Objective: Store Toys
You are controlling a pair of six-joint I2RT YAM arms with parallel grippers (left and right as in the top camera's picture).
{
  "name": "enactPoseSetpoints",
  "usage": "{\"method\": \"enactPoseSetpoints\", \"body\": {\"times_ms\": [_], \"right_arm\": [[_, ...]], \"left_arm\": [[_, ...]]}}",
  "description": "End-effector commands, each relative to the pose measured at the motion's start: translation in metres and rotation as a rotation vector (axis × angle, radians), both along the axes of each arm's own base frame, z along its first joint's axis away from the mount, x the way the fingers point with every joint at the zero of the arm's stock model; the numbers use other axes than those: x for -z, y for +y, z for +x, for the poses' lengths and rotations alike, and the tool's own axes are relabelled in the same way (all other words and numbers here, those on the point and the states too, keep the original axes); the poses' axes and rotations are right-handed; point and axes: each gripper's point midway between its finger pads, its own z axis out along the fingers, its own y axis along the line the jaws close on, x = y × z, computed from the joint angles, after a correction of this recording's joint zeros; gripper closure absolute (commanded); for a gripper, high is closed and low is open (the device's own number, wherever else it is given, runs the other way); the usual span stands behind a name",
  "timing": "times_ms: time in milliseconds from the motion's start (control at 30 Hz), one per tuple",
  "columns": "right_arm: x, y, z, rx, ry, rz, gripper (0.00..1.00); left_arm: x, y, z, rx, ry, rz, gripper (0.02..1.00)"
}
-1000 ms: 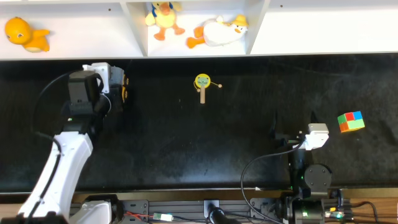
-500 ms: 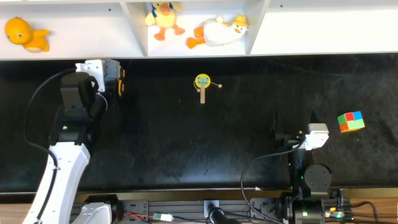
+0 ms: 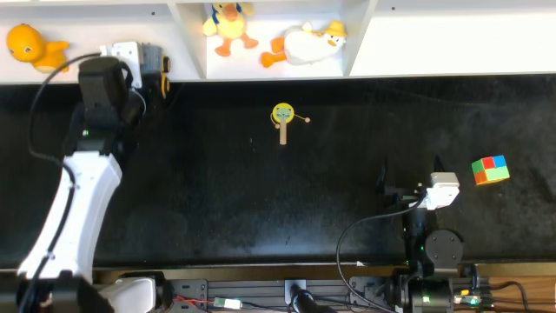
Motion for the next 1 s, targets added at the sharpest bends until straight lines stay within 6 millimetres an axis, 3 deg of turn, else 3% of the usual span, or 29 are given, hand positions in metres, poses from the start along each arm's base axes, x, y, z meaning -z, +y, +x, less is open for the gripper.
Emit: {"method": "enactPoseSetpoints", "body": {"times_ms": [33,333,667,867,1000], "right_arm": [[0.003,0.000,0.000,-0.001,-0.001,0.000,0.007],[0.003,0.000,0.000,-0.001,-0.001,0.000,0.005],[0.003,0.000,0.000,-0.001,-0.001,0.000,0.005],[0.003,0.000,0.000,-0.001,-0.001,0.000,0.005],[0.003,0.000,0.000,-0.001,-0.001,0.000,0.005]], "left_arm": [[-0.016,0.003,0.023,-0.015,-0.034,0.007,0.636],[-0.010,0.022,0.043,-0.055,-0.023,0.007,0.638],[0.005,0.022,0.056,-0.050,-0.012,-0.004,0.634],[-0.003,0.023,0.064,-0.051,-0.046,-0.002,0.634],[0.003,0.023,0.065,-0.050,-0.031,-0.003,0.627]]}}
